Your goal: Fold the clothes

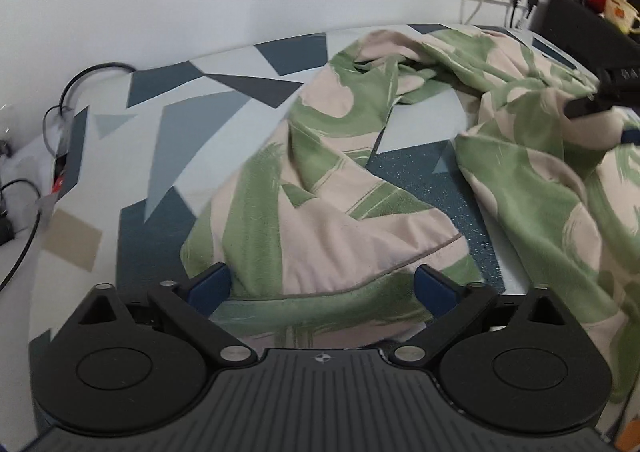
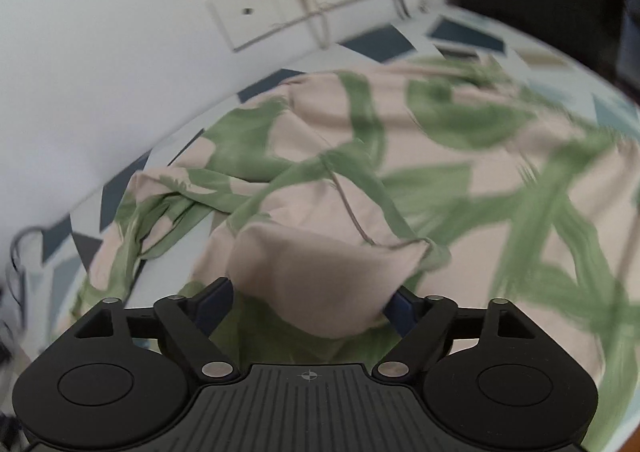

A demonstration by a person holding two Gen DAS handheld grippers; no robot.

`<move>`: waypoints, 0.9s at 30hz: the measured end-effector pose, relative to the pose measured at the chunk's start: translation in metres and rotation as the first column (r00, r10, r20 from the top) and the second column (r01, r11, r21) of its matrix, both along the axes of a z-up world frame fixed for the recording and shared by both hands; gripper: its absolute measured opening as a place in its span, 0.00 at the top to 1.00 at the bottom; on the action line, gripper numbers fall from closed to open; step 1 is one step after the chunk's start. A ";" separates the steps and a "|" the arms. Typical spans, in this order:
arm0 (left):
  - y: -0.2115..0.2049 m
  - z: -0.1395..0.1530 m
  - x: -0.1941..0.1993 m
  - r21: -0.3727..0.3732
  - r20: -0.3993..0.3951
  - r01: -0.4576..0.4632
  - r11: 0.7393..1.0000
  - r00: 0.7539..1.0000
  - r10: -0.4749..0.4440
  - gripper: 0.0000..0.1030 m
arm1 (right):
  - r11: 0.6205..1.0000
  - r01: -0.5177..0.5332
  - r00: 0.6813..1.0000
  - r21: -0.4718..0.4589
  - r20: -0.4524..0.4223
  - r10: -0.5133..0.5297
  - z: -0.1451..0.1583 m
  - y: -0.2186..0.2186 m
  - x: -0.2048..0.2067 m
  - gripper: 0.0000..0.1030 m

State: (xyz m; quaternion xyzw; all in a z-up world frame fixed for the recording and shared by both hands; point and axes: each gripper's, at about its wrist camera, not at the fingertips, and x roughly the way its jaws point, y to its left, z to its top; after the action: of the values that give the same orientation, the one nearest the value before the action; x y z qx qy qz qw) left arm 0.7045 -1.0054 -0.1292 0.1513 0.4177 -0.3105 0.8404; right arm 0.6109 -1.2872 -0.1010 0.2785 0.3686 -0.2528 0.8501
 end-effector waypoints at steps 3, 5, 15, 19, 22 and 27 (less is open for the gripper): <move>0.004 0.001 0.016 -0.027 -0.036 -0.009 1.000 0.999 0.008 0.75 | 1.000 -0.010 1.000 -0.024 -0.011 0.010 -0.008 -0.005 0.017 0.39; 0.010 0.003 0.032 -0.018 -0.031 -0.047 0.999 0.998 0.046 0.82 | 1.000 0.016 0.999 -0.001 -0.028 -0.016 -0.019 -0.011 0.024 0.64; 0.089 0.052 0.136 -0.147 0.102 -0.378 0.914 0.913 0.394 0.79 | 0.991 -0.081 0.997 0.109 -0.007 0.082 -0.036 0.045 0.042 0.67; 0.111 0.089 0.134 -0.209 0.134 -0.382 0.900 0.901 0.414 0.41 | 0.966 -0.254 0.967 0.056 0.004 0.254 -0.031 0.099 0.068 0.64; 0.118 0.099 0.117 -0.228 0.137 -0.334 0.915 0.919 0.370 0.29 | 0.904 -0.410 0.912 -0.119 -0.031 0.409 -0.024 0.150 0.084 0.59; 0.122 0.089 0.087 -0.213 0.080 -0.187 0.959 0.975 0.208 0.15 | 0.788 -0.615 0.788 -0.021 0.022 0.615 -0.024 0.188 0.098 0.59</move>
State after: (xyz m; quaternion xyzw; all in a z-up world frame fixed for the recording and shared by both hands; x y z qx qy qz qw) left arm 0.7913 -0.8837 -0.0399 0.0373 0.3532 -0.2582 0.8984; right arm 0.7092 -1.0990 -0.1248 0.1415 0.4255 0.0389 0.8930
